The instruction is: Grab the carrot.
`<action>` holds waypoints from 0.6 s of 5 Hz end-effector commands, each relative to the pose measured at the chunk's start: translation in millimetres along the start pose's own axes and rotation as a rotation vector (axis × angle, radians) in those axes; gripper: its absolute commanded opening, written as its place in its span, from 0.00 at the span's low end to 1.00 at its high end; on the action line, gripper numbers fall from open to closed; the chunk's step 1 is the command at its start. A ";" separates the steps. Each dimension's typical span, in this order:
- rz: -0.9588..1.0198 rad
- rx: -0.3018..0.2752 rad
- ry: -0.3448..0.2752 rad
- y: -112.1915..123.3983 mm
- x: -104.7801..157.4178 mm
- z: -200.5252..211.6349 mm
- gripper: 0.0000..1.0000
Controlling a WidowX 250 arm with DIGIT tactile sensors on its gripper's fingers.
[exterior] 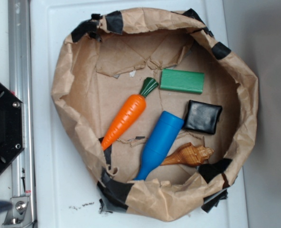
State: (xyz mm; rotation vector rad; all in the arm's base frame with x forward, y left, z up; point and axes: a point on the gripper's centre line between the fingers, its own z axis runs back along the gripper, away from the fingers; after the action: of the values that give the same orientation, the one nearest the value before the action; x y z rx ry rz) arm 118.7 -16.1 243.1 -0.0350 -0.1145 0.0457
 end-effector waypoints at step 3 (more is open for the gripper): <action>0.374 -0.022 -0.056 40.2 56.7 -61.3 1.00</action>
State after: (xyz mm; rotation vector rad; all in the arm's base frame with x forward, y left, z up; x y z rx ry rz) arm 179.9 17.2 180.3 -0.0820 -0.1351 0.3887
